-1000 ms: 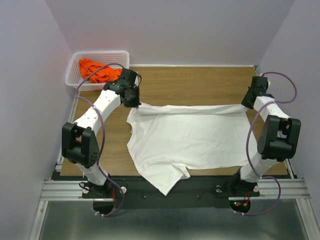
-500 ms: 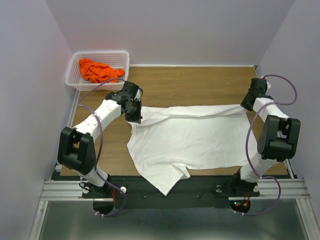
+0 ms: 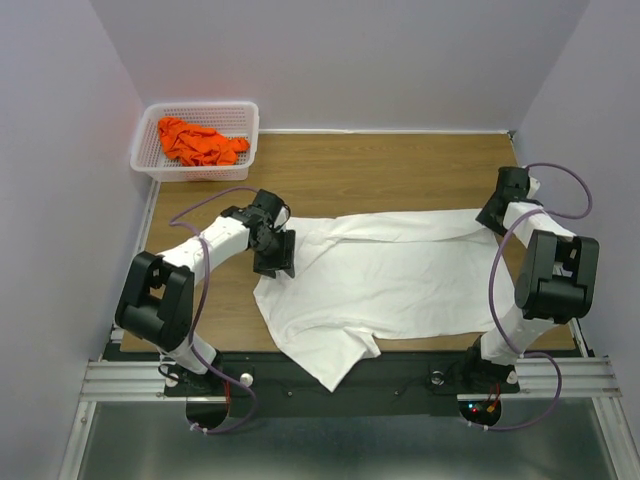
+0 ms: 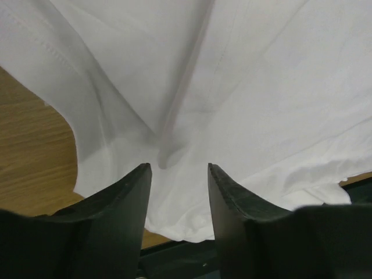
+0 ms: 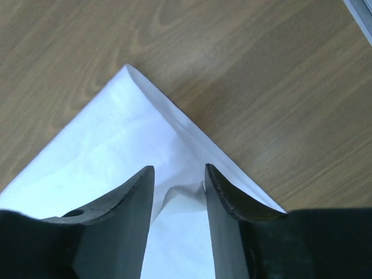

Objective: Fold and stack the t-shirts
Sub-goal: Fold the tshirt

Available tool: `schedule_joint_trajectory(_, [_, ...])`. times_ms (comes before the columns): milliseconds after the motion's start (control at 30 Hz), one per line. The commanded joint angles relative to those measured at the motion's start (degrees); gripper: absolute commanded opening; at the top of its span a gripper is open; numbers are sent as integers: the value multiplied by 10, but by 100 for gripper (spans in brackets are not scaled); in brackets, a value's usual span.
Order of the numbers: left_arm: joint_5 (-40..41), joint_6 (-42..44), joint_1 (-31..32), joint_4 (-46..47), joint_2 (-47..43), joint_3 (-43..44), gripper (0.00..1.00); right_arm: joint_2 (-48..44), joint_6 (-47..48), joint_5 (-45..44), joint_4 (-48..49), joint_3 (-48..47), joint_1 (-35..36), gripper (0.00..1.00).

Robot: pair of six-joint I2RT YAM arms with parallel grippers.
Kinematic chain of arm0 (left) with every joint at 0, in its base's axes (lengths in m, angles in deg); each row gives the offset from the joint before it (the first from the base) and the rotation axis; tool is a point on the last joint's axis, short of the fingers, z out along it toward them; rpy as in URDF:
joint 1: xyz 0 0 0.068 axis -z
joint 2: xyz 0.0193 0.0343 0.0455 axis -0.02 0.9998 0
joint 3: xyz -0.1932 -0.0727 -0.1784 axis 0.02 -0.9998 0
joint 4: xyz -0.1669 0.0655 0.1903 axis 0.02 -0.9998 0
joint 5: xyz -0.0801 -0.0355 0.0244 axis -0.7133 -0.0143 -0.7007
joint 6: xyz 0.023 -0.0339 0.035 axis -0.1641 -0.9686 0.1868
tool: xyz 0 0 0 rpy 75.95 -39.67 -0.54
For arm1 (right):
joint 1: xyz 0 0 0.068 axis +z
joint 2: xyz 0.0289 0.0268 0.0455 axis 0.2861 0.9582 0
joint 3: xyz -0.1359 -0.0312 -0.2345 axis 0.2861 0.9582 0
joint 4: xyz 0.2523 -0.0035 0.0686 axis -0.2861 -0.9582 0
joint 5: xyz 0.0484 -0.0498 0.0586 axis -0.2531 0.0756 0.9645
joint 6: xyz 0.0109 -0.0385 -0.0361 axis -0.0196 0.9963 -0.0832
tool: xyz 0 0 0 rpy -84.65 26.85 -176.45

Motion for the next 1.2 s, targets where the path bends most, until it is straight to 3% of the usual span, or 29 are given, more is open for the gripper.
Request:
schedule_joint_trajectory(0, [0, 1, 2, 21, -50, 3, 78, -35, -10, -22, 20, 1, -4, 49])
schedule_joint_trajectory(133, [54, -10, -13, 49, -56, 42, 82, -21, -2, 16, 23, -25, -3, 49])
schedule_joint_trajectory(267, [80, -41, -70, 108, -42, 44, 82, 3, 12, 51, 27, -52, -3, 49])
schedule_joint_trajectory(433, [95, -52, -106, 153, 24, 63, 82, 19, 17, 79, 39, -66, -4, 51])
schedule_joint_trajectory(467, [108, -53, -109, 165, 33, 66, 82, 25, 19, 82, 42, -68, -3, 55])
schedule_joint_trajectory(600, [120, -54, -124, 197, 89, 89, 75, 42, 24, 107, 48, -80, -3, 57])
schedule_joint_trajectory(800, [87, -54, -128, 207, 144, 155, 65, 70, 24, 133, 52, -99, -3, 50])
schedule_joint_trajectory(1167, [60, -54, -127, 216, 171, 147, 46, 109, 26, 128, 53, -104, -6, 45])
